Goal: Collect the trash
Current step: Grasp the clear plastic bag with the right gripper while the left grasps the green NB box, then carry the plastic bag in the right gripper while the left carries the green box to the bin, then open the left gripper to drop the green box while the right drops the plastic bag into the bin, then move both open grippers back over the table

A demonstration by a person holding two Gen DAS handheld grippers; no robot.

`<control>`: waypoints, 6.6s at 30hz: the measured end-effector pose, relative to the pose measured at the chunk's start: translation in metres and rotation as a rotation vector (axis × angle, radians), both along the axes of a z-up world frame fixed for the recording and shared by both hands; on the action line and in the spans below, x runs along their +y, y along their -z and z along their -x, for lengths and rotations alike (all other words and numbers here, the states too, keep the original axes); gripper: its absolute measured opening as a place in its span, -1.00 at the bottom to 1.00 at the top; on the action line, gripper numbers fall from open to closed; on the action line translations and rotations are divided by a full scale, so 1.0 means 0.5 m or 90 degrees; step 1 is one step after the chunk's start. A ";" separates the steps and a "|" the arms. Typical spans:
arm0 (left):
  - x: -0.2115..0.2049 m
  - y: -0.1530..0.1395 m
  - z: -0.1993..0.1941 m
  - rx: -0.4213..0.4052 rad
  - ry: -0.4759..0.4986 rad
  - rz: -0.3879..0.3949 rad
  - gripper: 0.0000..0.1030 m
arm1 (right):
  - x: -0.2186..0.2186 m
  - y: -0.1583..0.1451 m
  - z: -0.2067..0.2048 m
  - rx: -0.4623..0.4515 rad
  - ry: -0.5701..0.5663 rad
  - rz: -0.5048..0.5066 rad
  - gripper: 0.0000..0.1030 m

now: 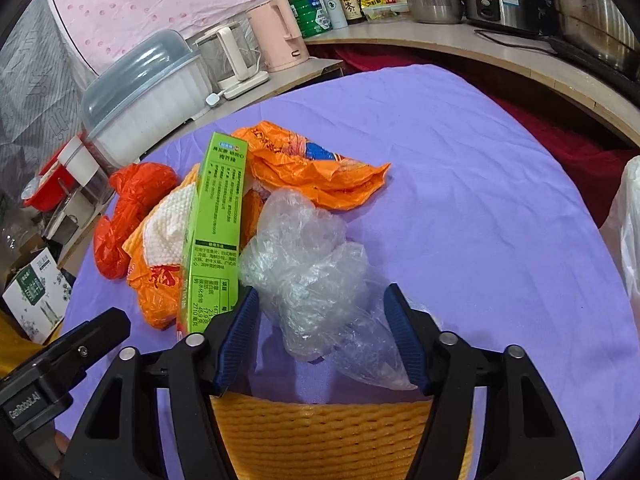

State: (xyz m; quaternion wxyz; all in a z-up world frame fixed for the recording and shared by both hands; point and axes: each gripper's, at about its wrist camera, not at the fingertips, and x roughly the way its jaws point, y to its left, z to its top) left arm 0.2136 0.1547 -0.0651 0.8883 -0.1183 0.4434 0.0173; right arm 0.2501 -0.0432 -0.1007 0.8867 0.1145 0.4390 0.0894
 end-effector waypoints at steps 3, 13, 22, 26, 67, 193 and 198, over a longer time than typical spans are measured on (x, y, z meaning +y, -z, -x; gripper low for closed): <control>-0.002 0.001 -0.001 0.002 0.002 0.001 0.61 | -0.002 0.009 0.002 0.011 -0.007 -0.005 -0.28; -0.073 -0.006 -0.015 -0.004 0.046 -0.003 0.67 | -0.065 -0.045 0.063 -0.039 0.032 -0.036 -0.45; -0.141 0.024 -0.049 0.007 0.065 -0.016 0.71 | -0.150 -0.062 0.105 -0.053 0.089 -0.056 -0.45; -0.153 0.037 -0.066 0.015 0.066 -0.019 0.58 | -0.169 -0.055 0.113 -0.049 0.101 -0.056 -0.44; -0.288 -0.207 0.152 -0.143 0.171 -0.030 -0.26 | -0.270 -0.238 0.317 -0.185 0.162 -0.083 -0.44; -0.353 -0.098 0.141 -0.078 0.150 -0.058 0.39 | -0.396 -0.165 0.322 -0.146 0.214 -0.077 0.11; -0.298 -0.090 0.142 -0.074 0.125 -0.055 0.39 | -0.343 -0.159 0.316 -0.135 0.187 -0.068 0.11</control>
